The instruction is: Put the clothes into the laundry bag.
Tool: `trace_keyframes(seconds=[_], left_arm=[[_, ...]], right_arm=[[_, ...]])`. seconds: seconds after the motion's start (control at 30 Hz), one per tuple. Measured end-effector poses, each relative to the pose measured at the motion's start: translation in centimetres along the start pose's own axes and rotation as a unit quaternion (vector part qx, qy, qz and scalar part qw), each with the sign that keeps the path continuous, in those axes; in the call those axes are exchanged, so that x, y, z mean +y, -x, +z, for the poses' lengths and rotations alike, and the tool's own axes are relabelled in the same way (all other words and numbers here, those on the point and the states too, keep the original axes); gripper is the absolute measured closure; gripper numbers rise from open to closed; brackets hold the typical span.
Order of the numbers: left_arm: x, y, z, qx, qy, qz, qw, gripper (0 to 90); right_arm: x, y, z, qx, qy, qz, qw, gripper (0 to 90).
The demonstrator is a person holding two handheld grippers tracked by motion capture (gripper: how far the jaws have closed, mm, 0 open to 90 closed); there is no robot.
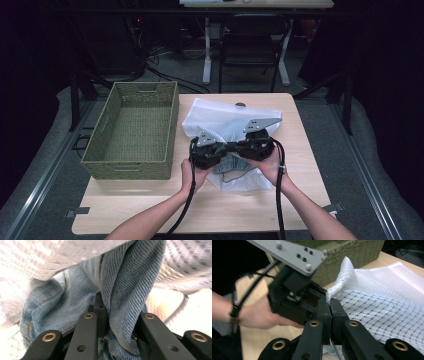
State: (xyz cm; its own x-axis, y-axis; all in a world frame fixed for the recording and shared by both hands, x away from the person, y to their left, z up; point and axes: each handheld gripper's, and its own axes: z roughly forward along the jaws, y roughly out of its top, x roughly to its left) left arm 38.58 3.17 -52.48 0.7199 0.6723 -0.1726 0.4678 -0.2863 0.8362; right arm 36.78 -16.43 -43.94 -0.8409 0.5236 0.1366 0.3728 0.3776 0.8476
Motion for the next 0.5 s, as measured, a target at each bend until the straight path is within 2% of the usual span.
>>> trace_keyframes(seconds=[0.07, 0.1, 0.13, 0.17, 0.2, 0.23, 0.27, 0.3, 0.33, 0.37, 0.4, 0.5], left_arm=[[-0.1, 0.0, 0.3, 0.002, 0.000, -0.002, 1.0000, 76.7], [-0.3, 0.0, 0.7, 0.005, -0.008, 0.003, 1.0000, 76.7], [-0.9, -0.3, 1.5, 0.006, -0.010, -0.009, 0.9999, 76.2], [-0.9, -0.3, 1.5, 0.006, -0.010, -0.009, 0.9999, 75.9], [-1.0, -0.5, 1.9, 0.006, 0.005, -0.021, 0.9997, 75.7], [-1.0, -0.5, 1.9, 0.006, 0.005, -0.021, 0.9997, 75.5], [-0.8, -0.5, 1.9, 0.008, 0.018, -0.031, 0.9993, 75.3], [-0.8, -0.5, 1.9, 0.008, 0.018, -0.031, 0.9993, 75.3], [-0.6, -0.4, 1.8, 0.006, 0.033, -0.040, 0.9987, 75.3], [-0.6, -0.4, 1.8, 0.006, 0.033, -0.040, 0.9987, 75.3], [-0.5, -0.3, 1.7, 0.010, 0.045, -0.040, 0.9981, 75.2], [-0.5, -0.5, 2.1, 0.005, 0.033, -0.038, 0.9987, 72.9]], right_arm=[[0.0, 0.0, -0.5, 0.005, 0.009, 0.006, 0.9999, 88.8], [0.0, 0.0, -0.5, 0.005, 0.009, 0.006, 0.9999, 88.8], [-0.1, 0.2, -0.7, 0.005, 0.006, 0.009, 0.9999, 88.8], [-0.1, 0.2, -0.7, 0.005, 0.006, 0.009, 0.9999, 88.8], [-0.5, 0.7, -0.6, 0.006, -0.008, 0.018, 0.9998, 88.8], [-0.5, 0.7, -0.6, 0.006, -0.008, 0.018, 0.9998, 88.8], [-1.0, 1.1, -0.3, 0.003, -0.025, 0.026, 0.9993, 88.7], [-1.0, 1.1, -0.3, 0.003, -0.025, 0.026, 0.9993, 88.7], [-1.3, 1.4, -0.1, 0.005, -0.027, 0.032, 0.9991, 88.7], [-1.3, 1.4, -0.1, 0.005, -0.027, 0.032, 0.9991, 88.7], [-1.1, 1.2, -0.4, 0.008, -0.020, 0.029, 0.9994, 88.7], [-1.0, 1.1, -0.5, 0.008, -0.017, 0.026, 0.9995, 88.7]])
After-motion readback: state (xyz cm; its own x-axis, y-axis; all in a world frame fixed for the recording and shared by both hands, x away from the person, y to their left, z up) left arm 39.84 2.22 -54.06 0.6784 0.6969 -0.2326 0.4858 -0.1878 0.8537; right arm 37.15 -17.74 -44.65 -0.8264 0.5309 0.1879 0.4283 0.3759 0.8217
